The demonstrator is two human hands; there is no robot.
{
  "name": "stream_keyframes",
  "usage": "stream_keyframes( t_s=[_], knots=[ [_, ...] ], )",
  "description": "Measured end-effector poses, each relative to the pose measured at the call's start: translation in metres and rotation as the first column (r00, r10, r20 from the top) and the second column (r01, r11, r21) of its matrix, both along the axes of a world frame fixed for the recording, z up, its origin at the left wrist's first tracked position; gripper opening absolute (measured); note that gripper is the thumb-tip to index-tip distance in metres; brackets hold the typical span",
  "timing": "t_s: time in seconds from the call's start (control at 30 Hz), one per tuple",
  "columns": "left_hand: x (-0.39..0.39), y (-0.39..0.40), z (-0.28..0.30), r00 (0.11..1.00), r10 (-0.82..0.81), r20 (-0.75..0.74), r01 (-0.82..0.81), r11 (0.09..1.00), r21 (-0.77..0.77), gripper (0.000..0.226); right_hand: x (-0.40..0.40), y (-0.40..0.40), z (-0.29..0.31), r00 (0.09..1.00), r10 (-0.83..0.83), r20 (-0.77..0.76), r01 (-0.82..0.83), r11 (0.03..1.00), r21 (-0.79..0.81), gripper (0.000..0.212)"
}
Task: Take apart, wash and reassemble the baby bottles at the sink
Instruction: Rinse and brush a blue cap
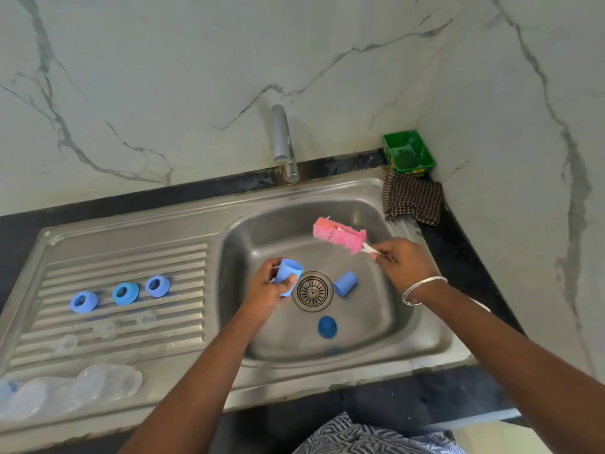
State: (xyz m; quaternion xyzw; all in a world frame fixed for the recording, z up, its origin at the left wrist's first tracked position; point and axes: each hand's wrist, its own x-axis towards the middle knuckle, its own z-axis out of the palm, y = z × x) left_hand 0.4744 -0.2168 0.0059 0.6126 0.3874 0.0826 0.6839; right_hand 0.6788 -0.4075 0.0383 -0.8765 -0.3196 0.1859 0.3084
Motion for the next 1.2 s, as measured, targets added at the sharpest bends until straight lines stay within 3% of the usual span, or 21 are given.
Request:
stream_keyframes(
  t_s=[0.1, 0.2, 0.4, 0.67, 0.8, 0.9, 1.1, 1.2],
  knots=[
    [0.02, -0.018, -0.001, 0.999, 0.048, -0.002, -0.048, 0.997, -0.067, 0.024, 0.023, -0.01, -0.009, 0.987, -0.115, 0.115, 0.116, 0.993, -0.003, 0.011],
    [0.039, -0.031, 0.0, 0.993, 0.107, 0.059, -0.105, 0.994, -0.035, 0.023, 0.045, -0.019, -0.019, 0.948, -0.232, 0.215, 0.242, 0.97, -0.019, 0.018],
    [0.064, -0.049, -0.003, 0.987, 0.154, 0.052, -0.156, 0.987, 0.033, 0.038, 0.079, -0.026, -0.035, 0.86, -0.449, 0.24, 0.467, 0.884, -0.019, 0.017],
    [0.08, -0.043, -0.001, 0.987, 0.151, 0.05, -0.154, 0.987, 0.056, 0.039, 0.1, -0.023, -0.052, 0.814, -0.452, 0.365, 0.524, 0.842, -0.127, 0.019],
    [0.084, -0.029, 0.002, 0.983, 0.173, 0.054, -0.175, 0.984, 0.039, 0.047, 0.095, -0.02, -0.054, 0.808, -0.366, 0.463, 0.516, 0.817, -0.255, 0.043],
    [0.087, -0.016, 0.003, 0.98, 0.193, 0.049, -0.194, 0.981, 0.015, 0.047, 0.085, -0.011, -0.046, 0.75, -0.393, 0.531, 0.565, 0.799, -0.206, 0.059],
    [0.092, 0.025, -0.001, 0.982, 0.185, 0.032, -0.187, 0.974, 0.129, 0.041, 0.067, 0.055, -0.027, 0.726, -0.279, 0.628, 0.446, 0.887, -0.122, 0.046],
    [0.099, 0.04, 0.002, 0.981, 0.187, 0.057, -0.194, 0.969, 0.153, 0.043, 0.063, 0.102, -0.022, 0.855, -0.087, 0.512, 0.16, 0.982, -0.101, 0.037]
  ],
)
